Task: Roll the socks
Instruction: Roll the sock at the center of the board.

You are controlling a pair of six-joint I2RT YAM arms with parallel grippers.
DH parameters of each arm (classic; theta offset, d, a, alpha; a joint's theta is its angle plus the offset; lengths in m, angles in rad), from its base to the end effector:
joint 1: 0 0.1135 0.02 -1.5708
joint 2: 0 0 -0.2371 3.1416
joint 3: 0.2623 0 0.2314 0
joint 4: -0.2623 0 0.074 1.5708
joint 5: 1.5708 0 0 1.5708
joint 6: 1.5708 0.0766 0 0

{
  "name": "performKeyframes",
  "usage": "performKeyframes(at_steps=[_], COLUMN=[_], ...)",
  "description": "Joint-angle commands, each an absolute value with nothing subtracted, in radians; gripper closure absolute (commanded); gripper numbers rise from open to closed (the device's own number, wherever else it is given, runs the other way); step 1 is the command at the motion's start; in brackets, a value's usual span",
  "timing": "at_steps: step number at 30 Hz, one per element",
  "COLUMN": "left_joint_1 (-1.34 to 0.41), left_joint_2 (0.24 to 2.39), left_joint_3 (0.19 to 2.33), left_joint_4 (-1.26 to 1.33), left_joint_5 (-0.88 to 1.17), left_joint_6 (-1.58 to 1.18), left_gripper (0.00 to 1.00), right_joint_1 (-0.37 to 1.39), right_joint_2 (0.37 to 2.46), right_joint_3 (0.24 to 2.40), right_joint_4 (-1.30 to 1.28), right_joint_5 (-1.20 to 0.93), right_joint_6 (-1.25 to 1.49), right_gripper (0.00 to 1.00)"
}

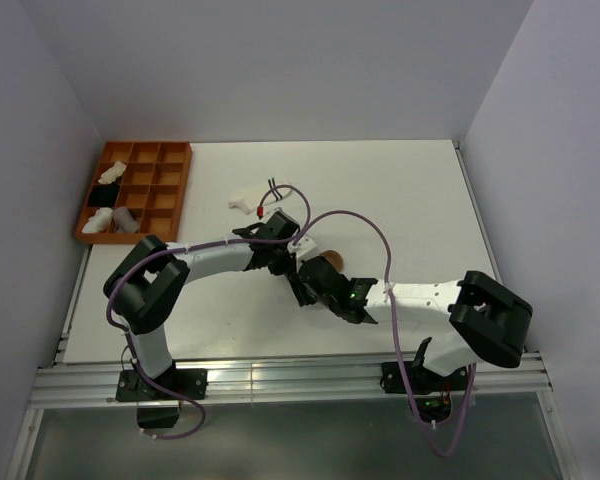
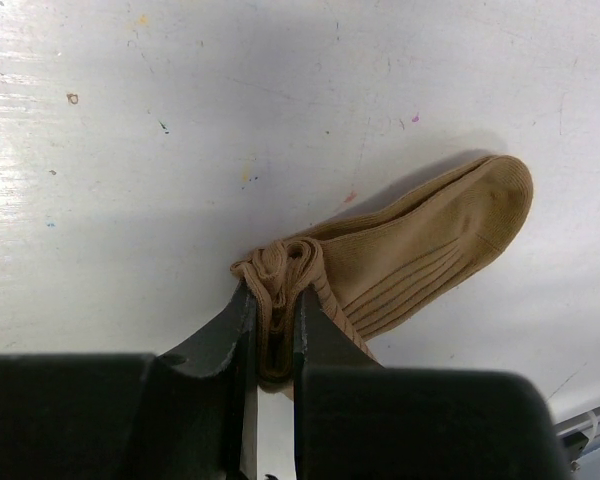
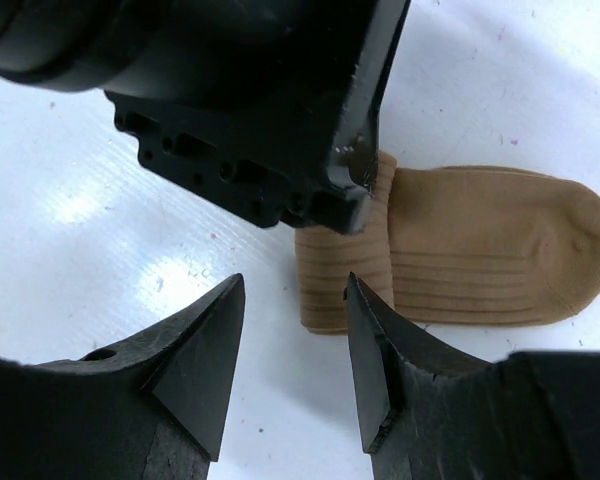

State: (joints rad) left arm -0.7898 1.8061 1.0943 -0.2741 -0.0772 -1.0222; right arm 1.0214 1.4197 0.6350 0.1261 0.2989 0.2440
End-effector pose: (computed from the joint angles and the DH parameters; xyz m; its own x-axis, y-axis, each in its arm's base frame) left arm 0.2624 -0.2563 0.1181 -0.8847 -0.3159 -0.3428 -0.1472 0.8871 -0.4376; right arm 0.1766 0.2452 0.1423 -0.4776 -0.3379 -0.8110 -0.5957 0.8031 0.0162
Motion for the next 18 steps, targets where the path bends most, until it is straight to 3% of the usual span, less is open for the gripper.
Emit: performKeyframes(at_steps=[1, 18], left_joint_1=[-0.798, -0.798], left_joint_2=[1.841, 1.845], left_joint_3=[1.094, 1.103], left_joint_4=[-0.373, -0.377], left_joint_5=[-0.103, -0.087], left_joint_6=[-0.985, -0.983], left_gripper=[0.98, 0.97], right_joint_1=[1.04, 1.052], right_joint_2=[1.463, 1.643], right_joint_3=[0.692, 0.729], right_joint_4=[0.106, -0.027], right_joint_5=[0.393, 0.422], right_joint_6=[0.219, 0.285], right_gripper=[0.47, 0.49])
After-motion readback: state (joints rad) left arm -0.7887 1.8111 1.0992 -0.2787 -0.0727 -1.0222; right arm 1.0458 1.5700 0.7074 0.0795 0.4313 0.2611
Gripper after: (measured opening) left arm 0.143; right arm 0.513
